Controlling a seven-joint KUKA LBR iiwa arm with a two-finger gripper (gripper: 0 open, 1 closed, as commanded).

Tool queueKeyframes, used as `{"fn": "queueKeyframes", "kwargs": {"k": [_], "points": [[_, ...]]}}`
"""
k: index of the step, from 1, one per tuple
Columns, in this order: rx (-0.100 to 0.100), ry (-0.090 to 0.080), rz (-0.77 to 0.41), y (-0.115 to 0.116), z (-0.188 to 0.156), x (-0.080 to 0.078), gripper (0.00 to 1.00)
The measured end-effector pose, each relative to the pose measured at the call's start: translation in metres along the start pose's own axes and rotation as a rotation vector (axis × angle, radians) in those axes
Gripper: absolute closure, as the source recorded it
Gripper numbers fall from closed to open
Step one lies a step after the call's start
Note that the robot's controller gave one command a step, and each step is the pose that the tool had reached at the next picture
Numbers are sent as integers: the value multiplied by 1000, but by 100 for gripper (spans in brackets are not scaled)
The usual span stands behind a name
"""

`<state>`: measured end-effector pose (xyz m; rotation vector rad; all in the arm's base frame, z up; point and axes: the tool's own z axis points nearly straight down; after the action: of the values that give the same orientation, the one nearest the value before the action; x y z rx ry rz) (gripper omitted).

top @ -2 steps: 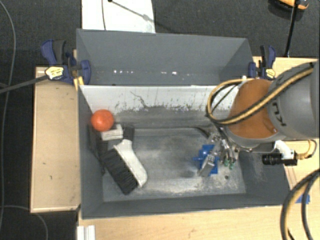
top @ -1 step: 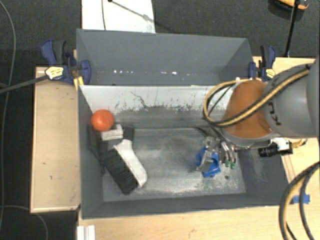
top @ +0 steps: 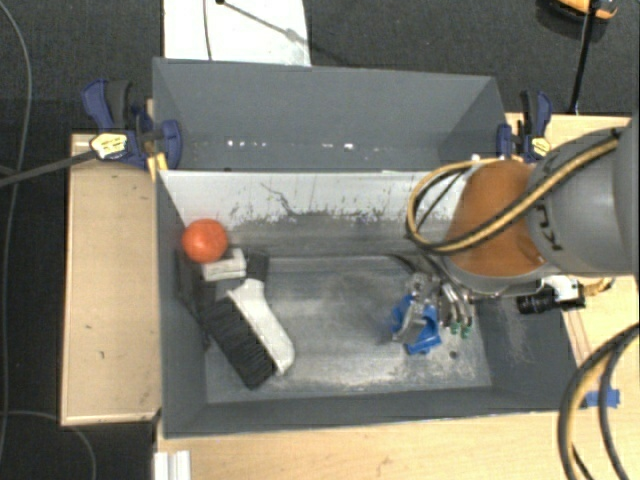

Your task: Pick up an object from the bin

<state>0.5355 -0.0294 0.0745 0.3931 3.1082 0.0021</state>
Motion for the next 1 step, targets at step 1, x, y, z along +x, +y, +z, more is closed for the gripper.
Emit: {"fn": "queueKeyframes", "kwargs": {"k": [1], "points": [[1,1,-1,0,-3,1,100]]}}
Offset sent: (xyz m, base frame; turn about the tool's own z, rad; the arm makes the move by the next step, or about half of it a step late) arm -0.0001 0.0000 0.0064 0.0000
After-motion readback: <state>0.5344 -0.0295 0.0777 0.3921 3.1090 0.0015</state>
